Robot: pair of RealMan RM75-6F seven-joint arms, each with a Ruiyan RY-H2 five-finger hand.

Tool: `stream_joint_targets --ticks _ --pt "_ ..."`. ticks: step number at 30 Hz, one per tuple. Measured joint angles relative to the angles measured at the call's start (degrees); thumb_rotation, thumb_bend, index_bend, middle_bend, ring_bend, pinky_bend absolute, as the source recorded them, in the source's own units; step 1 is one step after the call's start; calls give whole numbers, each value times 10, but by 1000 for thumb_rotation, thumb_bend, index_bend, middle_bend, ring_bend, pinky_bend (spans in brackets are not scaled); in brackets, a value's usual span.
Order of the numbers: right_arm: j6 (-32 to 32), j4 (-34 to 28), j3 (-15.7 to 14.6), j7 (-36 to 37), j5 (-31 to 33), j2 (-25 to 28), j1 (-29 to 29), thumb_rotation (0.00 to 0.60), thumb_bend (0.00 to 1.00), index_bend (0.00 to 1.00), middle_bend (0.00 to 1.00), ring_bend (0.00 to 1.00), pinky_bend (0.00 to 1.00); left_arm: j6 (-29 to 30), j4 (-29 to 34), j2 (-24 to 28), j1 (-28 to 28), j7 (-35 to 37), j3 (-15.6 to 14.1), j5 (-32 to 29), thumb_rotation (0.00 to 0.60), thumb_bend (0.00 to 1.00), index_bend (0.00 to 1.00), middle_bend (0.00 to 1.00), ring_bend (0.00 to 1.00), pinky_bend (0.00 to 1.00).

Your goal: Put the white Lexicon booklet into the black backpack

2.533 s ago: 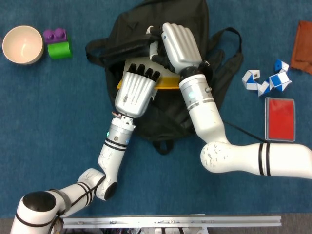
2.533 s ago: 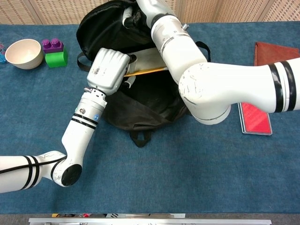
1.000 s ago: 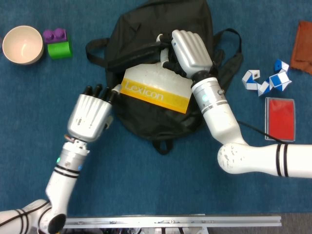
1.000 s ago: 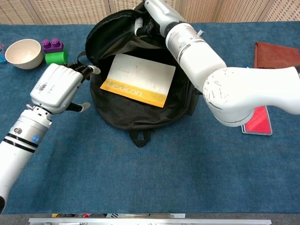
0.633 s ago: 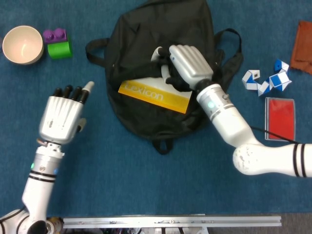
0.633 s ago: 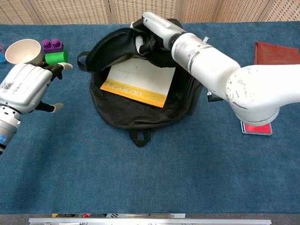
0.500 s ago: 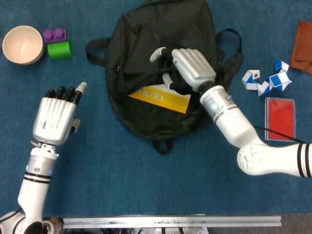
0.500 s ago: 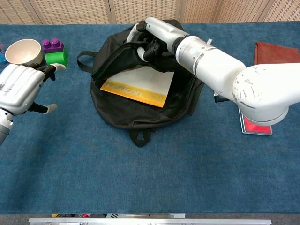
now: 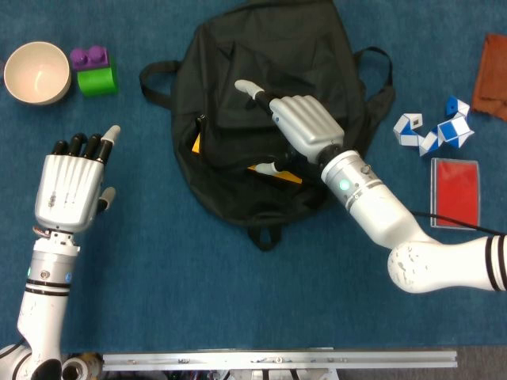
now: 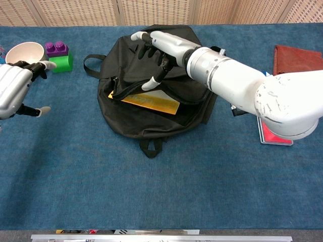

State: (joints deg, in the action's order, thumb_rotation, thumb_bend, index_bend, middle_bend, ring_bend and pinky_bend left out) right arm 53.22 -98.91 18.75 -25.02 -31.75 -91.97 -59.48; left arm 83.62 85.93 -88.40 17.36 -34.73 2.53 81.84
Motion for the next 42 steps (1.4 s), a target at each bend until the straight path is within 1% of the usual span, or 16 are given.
stream_joint_targets --ticks 3,11,16,17,19,21,25,26,29,31,34,36,40,42 --pt "-4 -10 0 14 -11 7 3 600 0 0 213 170 282 0 1 2 -2 0 1 0 600 124 188 351 303 421" --pt "-11 -44 5 59 -52 43 20 600 0 0 217 169 278 1 6 9 -7 0 4 3 600 124 188 349 299 419" --pt "17 -59 2 74 -87 67 43 600 2 9 274 172 276 3 9 17 -9 20 8 6 600 124 188 349 299 419" --pt "29 -62 -1 76 -98 74 51 600 4 24 287 175 276 4 9 19 -9 26 9 7 600 124 189 349 299 419" --pt "48 -68 -8 76 -116 88 65 600 38 110 324 195 289 5 10 25 -10 40 10 11 600 124 189 350 299 419" --pt "73 -74 -18 75 -130 107 85 600 128 230 367 226 320 7 11 31 -12 53 12 13 600 124 191 350 299 419" --pt "111 -81 -41 76 -150 147 127 600 257 411 448 296 386 9 15 45 -17 87 17 11 600 125 193 351 299 419" --pt "122 -81 -49 78 -158 158 140 600 272 433 463 312 399 9 16 48 -18 95 18 8 600 125 194 352 299 419" --pt "145 -79 -67 88 -185 182 173 600 316 477 502 362 442 5 22 63 -23 127 22 -3 600 125 200 352 299 418" --pt "154 -76 -77 99 -200 195 193 600 324 493 530 392 473 -1 27 77 -26 149 26 -14 600 125 204 352 299 416" --pt "173 -68 -94 118 -225 217 227 600 326 519 558 412 511 -13 33 99 -31 175 31 -33 600 125 212 352 299 411" --pt "188 -58 -107 127 -244 229 251 600 326 545 564 414 515 -19 35 111 -34 189 33 -42 600 126 216 352 299 410" --pt "210 -41 -135 145 -279 246 293 600 322 553 565 414 515 -33 37 134 -42 217 32 -53 600 125 226 352 299 408" --pt "218 -31 -146 162 -297 254 312 600 300 553 565 414 515 -31 36 140 -46 228 31 -52 600 125 226 352 299 406"
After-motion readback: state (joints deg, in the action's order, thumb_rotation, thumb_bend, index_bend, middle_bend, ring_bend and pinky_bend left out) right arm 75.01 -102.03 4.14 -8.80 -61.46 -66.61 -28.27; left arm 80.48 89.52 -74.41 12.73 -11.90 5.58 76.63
